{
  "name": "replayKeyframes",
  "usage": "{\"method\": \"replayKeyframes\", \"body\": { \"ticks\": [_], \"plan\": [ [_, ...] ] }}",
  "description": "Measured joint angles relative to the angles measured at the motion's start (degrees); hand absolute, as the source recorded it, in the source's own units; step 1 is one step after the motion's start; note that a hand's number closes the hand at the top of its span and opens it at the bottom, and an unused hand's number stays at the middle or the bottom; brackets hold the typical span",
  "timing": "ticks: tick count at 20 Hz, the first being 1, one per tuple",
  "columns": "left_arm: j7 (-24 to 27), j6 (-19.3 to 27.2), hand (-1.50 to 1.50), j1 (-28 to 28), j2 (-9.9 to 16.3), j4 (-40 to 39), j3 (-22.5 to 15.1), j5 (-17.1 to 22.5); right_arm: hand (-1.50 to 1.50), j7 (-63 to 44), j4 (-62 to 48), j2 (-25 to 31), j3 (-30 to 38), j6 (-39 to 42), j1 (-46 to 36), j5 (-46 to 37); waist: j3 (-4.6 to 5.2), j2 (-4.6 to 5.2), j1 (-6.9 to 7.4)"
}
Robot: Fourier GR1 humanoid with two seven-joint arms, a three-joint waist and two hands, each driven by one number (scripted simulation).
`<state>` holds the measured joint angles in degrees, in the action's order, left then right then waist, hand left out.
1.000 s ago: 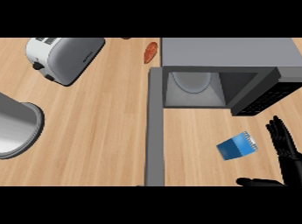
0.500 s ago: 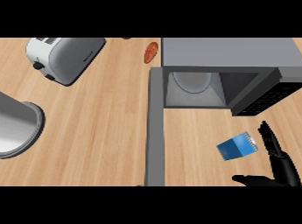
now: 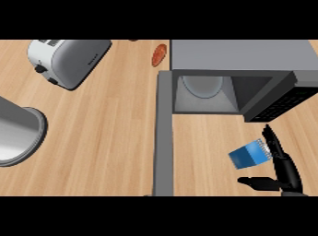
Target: Pick up the milk, place it into the microwave and close the microwave
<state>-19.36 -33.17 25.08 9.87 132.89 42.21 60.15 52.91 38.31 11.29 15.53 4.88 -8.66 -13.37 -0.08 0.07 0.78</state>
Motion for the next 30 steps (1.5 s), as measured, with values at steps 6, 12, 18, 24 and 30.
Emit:
{"method": "replayKeyframes", "body": {
  "ticks": [6, 12, 18, 24, 30],
  "plan": [
    [-0.65, -2.83, -1.5, -0.28, -1.72, -1.24, 0.36, -0.72, 1.5, 3.93, -11.05, 1.33, 1.65, 2.52, -5.86, 1.44, -0.01, 0.05, 0.12],
    [-1.71, -4.68, -1.5, 0.48, -2.2, -1.86, 1.28, 0.95, 1.5, 5.36, -17.14, 1.66, 1.02, 2.9, -9.43, 0.95, 0.04, 0.01, 0.25],
    [-2.31, -4.52, -1.5, -0.25, -1.43, -2.37, 2.17, 2.44, 1.5, 6.69, -19.58, 0.82, 0.7, 2.32, -12.2, 0.71, 0.12, 0.03, 0.34],
    [-3.33, -4.04, -1.5, -1.1, -0.48, -3.02, 2.63, 3.46, 1.5, 7.16, -20.09, -3.39, 2.48, -0.23, -13.87, 2.82, 0.13, 0.04, 0.23],
    [-4.31, -4.43, -1.5, -0.46, -0.84, -2.87, 3.79, 5.18, 1.5, 6.51, -18.56, -7.22, 2.67, -2.7, -16.05, 3.96, 0.07, -0.03, 0.08]
  ]
}}
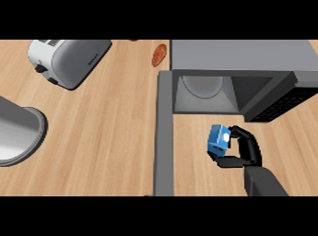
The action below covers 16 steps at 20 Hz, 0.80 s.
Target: Pick up the milk, place it into the microwave and close the microwave
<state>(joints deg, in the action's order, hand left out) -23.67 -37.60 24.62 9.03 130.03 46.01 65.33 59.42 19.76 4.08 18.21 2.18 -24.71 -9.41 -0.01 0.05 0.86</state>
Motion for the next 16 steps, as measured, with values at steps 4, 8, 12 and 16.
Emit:
{"method": "replayKeyframes", "body": {
  "ticks": [4, 8, 12, 16],
  "plan": [
    [-1.08, -0.19, -1.5, 0.34, 0.14, -0.02, 0.59, 0.77, 1.5, -1.31, 1.06, -1.2, -0.68, -2.83, -2.19, -0.44, -0.02, -0.01, -0.05],
    [-1.56, -0.98, -1.5, -0.49, -0.18, -0.92, 0.71, 0.15, 1.5, -1.53, 1.49, -1.98, -0.93, -5.78, -4.78, -0.76, -0.02, 0.04, -0.03],
    [-2.36, -0.82, -1.5, -1.36, -0.62, -1.22, 0.5, -0.81, 1.5, -4.08, 1.81, -1.45, -0.73, -7.79, -8.71, -0.45, -0.02, 0.06, -0.06],
    [-3.07, -0.2, -1.5, -2.9, -0.56, -1.38, -0.07, -1.95, 1.5, -6.98, -0.54, 0.4, -0.51, -8.98, -13.86, -0.7, -0.04, 0.22, 0.25]
  ]
}}
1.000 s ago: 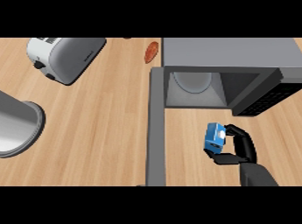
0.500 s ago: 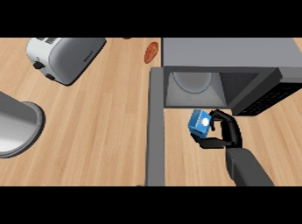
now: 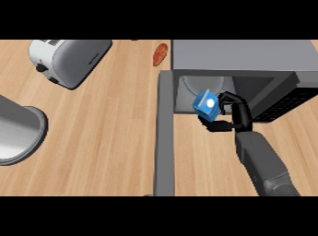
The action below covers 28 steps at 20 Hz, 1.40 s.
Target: Pick up the milk, place it into the microwave and close the microwave
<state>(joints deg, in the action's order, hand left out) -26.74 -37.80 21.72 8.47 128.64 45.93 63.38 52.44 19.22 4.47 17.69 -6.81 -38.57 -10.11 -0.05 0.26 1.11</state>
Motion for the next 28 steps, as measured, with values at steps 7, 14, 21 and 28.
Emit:
{"method": "replayKeyframes", "body": {
  "ticks": [7, 14, 21, 28],
  "plan": [
    [0.01, -2.0, -1.5, -1.57, 0.73, -2.5, -0.05, -0.47, 1.5, -4.43, -5.7, 4.82, 1.69, -0.73, -7.8, 0.25, -0.04, 0.47, 1.15],
    [-0.01, -1.27, -1.5, -5.08, 1.67, -3.49, -1.22, -1.92, 1.5, -8.84, -9.34, 7.9, 1.03, -3.43, -13.23, -1.32, -0.28, 1.43, 2.54],
    [-0.02, -0.65, -1.5, -7.8, 2.5, -4.38, -2.43, -2.55, 1.5, -11.99, -10.85, 11.22, 0.29, -11.03, -17.38, -3.48, -0.35, 2.52, 4.63],
    [0.06, -1.04, -1.5, -9.69, 3.61, -5.81, -3.08, -2.72, 1.5, -13.26, -12.2, 12.74, 0.97, -14.33, -18.3, -3.22, -0.3, 3.0, 6.08]
  ]
}}
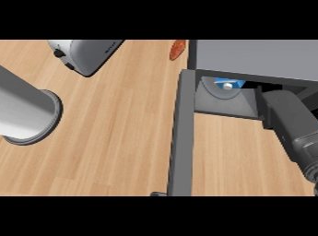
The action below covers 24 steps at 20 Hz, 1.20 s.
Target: Pick up the milk, place it into the microwave and close the microwave
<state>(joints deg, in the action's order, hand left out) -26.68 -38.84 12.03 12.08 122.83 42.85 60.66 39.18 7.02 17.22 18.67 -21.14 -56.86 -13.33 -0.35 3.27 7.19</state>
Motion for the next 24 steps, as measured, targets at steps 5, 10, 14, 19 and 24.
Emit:
{"method": "replayKeyframes", "body": {
  "ticks": [5, 10, 14, 19, 24],
  "plan": [
    [0.04, -0.22, -1.5, -1.09, 0.72, -0.96, -0.14, -0.52, 1.5, -0.13, -0.49, 0.48, 1.05, -1.84, -0.18, 1.07, 0.14, 0.17, 0.73],
    [0.08, -0.21, -1.5, -2.16, 1.22, -1.69, -0.47, -0.76, 1.5, 0.33, -1.07, 1.0, 1.49, -2.96, -0.31, 1.59, 0.28, 0.36, 1.33],
    [0.19, -0.28, -1.5, -3.05, 1.67, -2.13, -0.58, -1.28, 1.5, 0.77, -1.56, 1.32, 1.99, -3.38, -0.46, 2.28, 0.37, 0.5, 1.72],
    [0.32, -0.71, -1.5, -3.46, 1.74, -2.57, -0.56, -2.4, 1.5, 1.21, -2.5, 1.9, 2.53, -3.54, -0.76, 3.17, 0.36, 0.57, 2.24],
    [0.34, -1.25, -1.5, -4.11, 2.56, -3.09, -0.25, -3.78, 1.5, 1.84, -3.23, 2.48, 2.73, -3.76, -1.29, 3.79, 0.35, 0.93, 2.69]
  ]
}}
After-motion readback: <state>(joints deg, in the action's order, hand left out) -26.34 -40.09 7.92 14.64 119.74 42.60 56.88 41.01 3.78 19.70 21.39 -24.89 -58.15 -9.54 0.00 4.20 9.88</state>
